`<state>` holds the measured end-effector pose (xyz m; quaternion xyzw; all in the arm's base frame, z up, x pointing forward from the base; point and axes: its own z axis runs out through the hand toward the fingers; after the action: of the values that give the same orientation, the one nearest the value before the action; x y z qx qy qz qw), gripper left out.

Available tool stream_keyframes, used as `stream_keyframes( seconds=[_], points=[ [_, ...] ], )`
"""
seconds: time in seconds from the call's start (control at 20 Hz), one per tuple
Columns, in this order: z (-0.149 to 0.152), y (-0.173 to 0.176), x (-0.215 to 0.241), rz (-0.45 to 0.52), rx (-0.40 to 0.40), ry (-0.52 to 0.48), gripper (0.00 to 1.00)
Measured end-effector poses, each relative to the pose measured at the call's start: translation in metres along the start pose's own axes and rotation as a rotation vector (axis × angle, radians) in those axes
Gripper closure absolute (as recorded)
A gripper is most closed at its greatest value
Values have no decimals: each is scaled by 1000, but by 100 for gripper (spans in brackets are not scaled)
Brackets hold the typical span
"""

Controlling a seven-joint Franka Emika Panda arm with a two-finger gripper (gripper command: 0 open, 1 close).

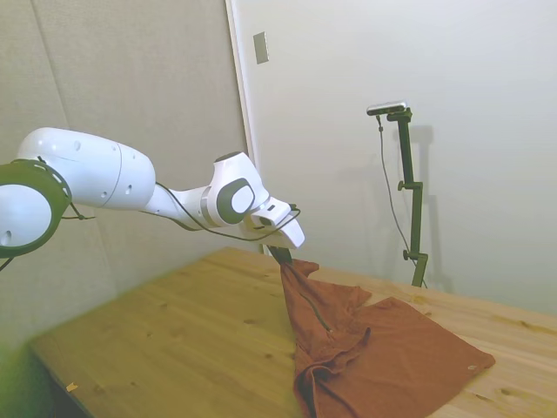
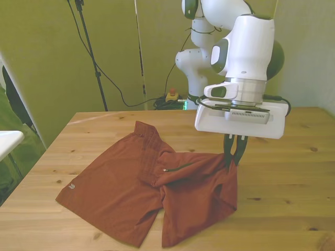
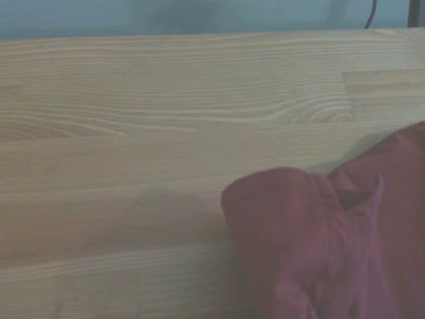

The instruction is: Unfold the shorts

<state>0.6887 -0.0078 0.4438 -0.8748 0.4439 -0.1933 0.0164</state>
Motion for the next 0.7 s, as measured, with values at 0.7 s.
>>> stream_keyframes(
  seconds=[0.7],
  points=[
    [-46, 65, 58, -102, -103, -38, 0]
  ],
)
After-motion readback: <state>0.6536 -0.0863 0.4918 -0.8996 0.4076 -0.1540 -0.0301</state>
